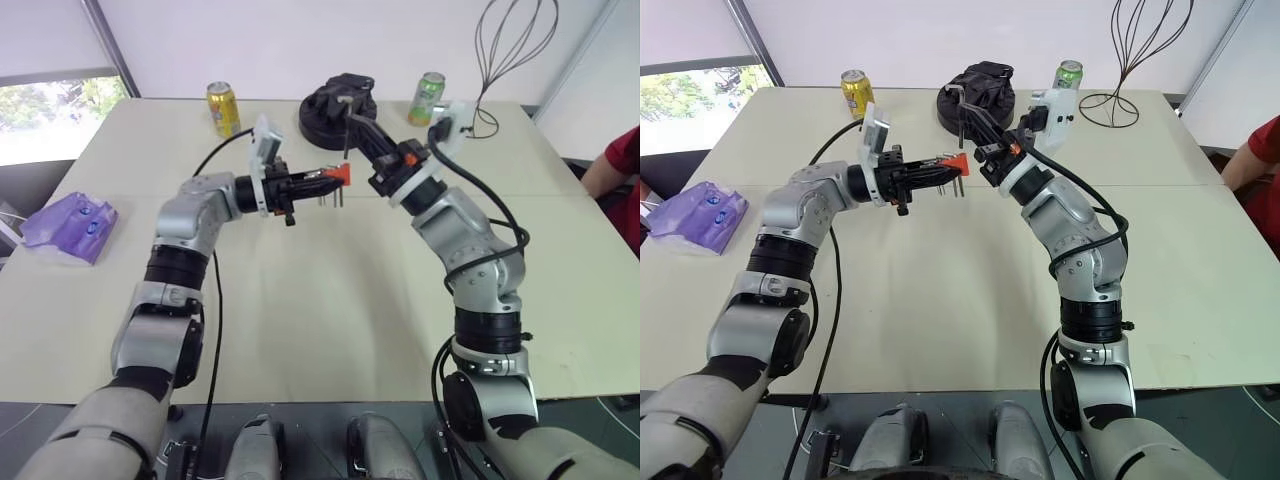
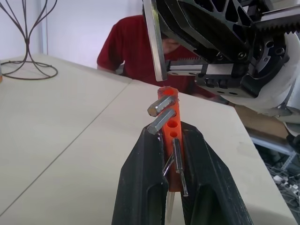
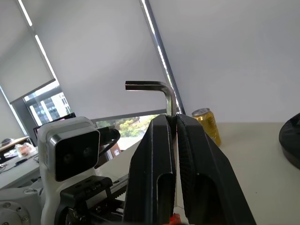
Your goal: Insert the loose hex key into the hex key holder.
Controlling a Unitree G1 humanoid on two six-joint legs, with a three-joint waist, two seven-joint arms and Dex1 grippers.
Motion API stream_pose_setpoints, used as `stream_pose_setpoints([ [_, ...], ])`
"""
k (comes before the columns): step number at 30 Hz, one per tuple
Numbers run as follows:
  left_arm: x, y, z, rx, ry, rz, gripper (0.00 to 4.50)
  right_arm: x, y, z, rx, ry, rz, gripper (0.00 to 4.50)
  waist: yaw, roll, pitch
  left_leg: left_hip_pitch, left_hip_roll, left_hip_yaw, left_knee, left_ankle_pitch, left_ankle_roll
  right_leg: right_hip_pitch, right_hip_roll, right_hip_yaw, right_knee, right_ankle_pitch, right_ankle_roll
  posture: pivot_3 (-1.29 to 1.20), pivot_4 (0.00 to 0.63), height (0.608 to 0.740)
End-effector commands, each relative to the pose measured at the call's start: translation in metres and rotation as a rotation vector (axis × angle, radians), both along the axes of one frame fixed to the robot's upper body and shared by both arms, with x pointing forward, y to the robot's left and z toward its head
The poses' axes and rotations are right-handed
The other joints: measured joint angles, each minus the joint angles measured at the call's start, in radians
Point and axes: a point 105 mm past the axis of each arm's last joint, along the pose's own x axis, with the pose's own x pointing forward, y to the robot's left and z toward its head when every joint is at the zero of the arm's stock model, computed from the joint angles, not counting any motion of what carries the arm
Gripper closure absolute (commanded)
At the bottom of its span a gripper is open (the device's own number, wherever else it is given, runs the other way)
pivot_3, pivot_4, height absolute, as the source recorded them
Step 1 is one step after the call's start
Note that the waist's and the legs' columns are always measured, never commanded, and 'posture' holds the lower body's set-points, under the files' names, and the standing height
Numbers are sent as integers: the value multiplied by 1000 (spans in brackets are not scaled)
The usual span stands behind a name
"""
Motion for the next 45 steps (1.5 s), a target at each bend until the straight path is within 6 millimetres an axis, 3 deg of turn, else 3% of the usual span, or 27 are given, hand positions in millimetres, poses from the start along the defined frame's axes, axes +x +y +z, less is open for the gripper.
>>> stream_pose_setpoints([
  [1,0,2,24,-45,-77,10,4500,-6,-1,13,16,-55,4,4451,0,0,0,0,0,0,0,0,0,0,0,0,0,0,0,0,150,740],
  [19,0,1,27,-57,-83,14,4500,-4,-2,3,0,-32,3,4451,0,0,0,0,0,0,0,0,0,0,0,0,0,0,0,0,150,740],
  [30,-4,3,29,-27,-114,5,4500,-6,8,-9,-126,-49,74,4451,0,0,0,0,0,0,0,0,0,0,0,0,0,0,0,0,150,740],
  [45,-4,6,29,7,-175,26,4500,1,-2,-15,-104,-7,33,4451,0,0,0,0,0,0,0,0,0,0,0,0,0,0,0,0,150,740],
])
